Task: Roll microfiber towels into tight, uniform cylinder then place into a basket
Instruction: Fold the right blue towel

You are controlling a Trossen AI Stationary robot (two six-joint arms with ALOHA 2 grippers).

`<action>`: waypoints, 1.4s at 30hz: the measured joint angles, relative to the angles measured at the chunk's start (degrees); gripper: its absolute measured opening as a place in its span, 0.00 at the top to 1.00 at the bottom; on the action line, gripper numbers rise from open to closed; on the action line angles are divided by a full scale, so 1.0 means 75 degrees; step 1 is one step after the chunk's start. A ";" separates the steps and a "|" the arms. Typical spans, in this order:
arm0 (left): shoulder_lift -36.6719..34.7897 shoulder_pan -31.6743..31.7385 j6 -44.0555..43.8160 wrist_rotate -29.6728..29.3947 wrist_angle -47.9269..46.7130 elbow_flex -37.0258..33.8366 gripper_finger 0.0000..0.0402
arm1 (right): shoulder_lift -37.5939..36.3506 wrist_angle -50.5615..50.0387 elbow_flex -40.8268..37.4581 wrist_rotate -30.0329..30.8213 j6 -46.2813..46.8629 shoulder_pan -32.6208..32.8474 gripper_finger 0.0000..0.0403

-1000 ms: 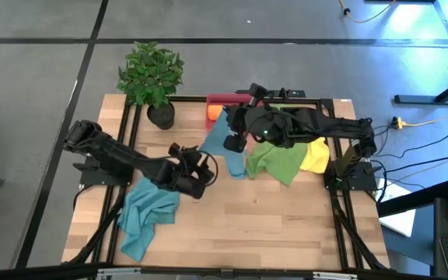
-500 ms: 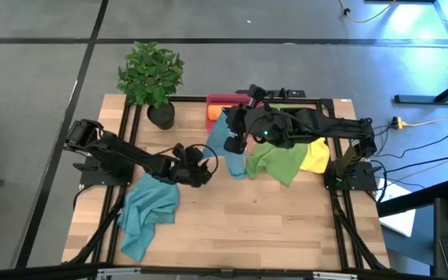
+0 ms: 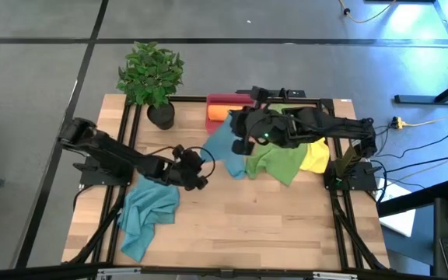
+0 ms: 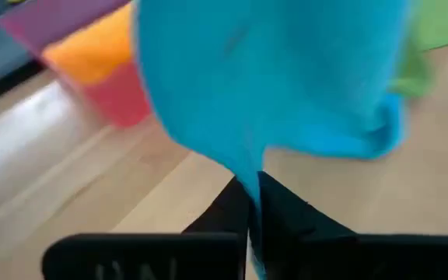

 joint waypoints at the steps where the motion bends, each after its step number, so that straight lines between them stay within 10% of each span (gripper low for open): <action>1: -0.0232 -0.0126 0.0021 -0.0040 -0.0411 0.0157 0.99 | -0.0009 -0.0328 0.0141 0.0125 0.0090 0.0066 0.99; 10: -0.2123 -0.1617 0.0053 -0.0797 -0.4482 0.2366 1.00 | -0.0562 -0.2309 0.0849 0.0033 0.1917 0.1234 0.99; 19: -0.2280 -0.3298 0.0450 -0.0782 -0.5454 0.4054 1.00 | -0.0726 -0.3046 0.0626 -0.1301 0.4224 0.2819 0.99; 27: -0.1821 -0.4235 0.0108 -0.0383 -0.5193 0.4176 1.00 | -0.0720 -0.2031 -0.1245 -0.1550 0.4965 0.3861 0.99; 33: -0.1100 -0.4500 -0.0670 0.0877 -0.4583 0.4176 1.00 | -0.0720 0.0232 -0.2753 -0.3367 0.5418 0.4309 0.99; 42: -0.0727 -0.4572 -0.1233 0.1230 -0.5135 0.4085 1.00 | -0.2477 0.2214 -0.5685 -0.2317 0.6119 0.4432 0.99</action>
